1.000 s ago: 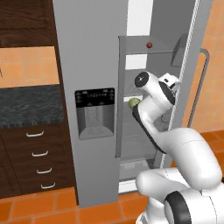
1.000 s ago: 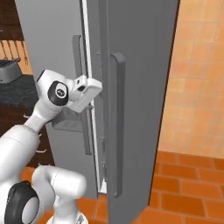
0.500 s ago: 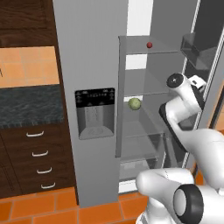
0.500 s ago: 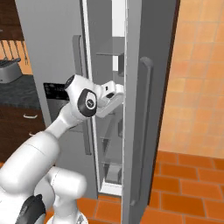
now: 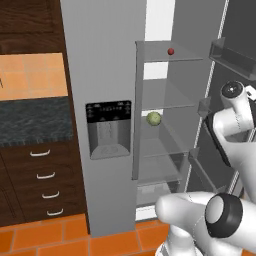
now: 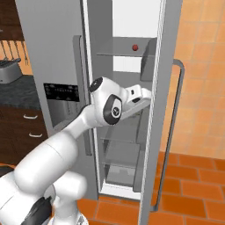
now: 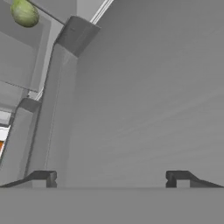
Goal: Take the strawberry from the fridge and place it on top of the pancake, located on the dining counter.
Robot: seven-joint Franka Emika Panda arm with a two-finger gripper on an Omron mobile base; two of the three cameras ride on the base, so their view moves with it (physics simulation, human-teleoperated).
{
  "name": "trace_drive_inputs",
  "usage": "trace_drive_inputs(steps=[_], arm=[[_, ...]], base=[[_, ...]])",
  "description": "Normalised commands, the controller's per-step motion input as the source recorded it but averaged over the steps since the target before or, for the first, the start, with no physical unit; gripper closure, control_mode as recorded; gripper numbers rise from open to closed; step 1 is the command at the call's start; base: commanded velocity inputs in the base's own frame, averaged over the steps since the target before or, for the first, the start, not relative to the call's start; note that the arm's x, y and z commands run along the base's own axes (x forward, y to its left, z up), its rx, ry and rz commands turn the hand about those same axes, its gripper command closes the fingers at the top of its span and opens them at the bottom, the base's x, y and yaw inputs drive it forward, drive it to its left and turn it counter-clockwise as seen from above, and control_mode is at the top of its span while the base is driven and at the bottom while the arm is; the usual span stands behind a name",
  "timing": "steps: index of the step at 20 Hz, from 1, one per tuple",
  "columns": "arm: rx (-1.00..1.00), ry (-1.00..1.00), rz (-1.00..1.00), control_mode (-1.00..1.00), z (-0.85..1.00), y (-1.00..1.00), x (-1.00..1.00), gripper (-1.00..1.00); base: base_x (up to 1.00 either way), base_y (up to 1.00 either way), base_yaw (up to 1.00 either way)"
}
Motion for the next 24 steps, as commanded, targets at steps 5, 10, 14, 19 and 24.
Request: trace_drive_inputs(steps=[5,10,14,19,24], arm=[[0.03,0.00,0.00,-1.00,0.17,-0.50,0.00,-1.00],[0.01,-0.05,0.01,-1.00,0.14,0.19,-0.09,-1.00],[0.00,-0.01,0.05,-1.00,0.04,1.00,-0.05,-1.00],[0.02,0.00,0.05,-1.00,0.00,1.00,0.00,-1.00],[0.07,-0.02,0.06,-1.00,-0.14,1.00,-0.07,-1.00]], base=[[0.00,0.00,0.00],[0.00,0.00,0.00],[0.00,0.00,0.00],[0.00,0.00,0.00],[0.00,0.00,0.00]])
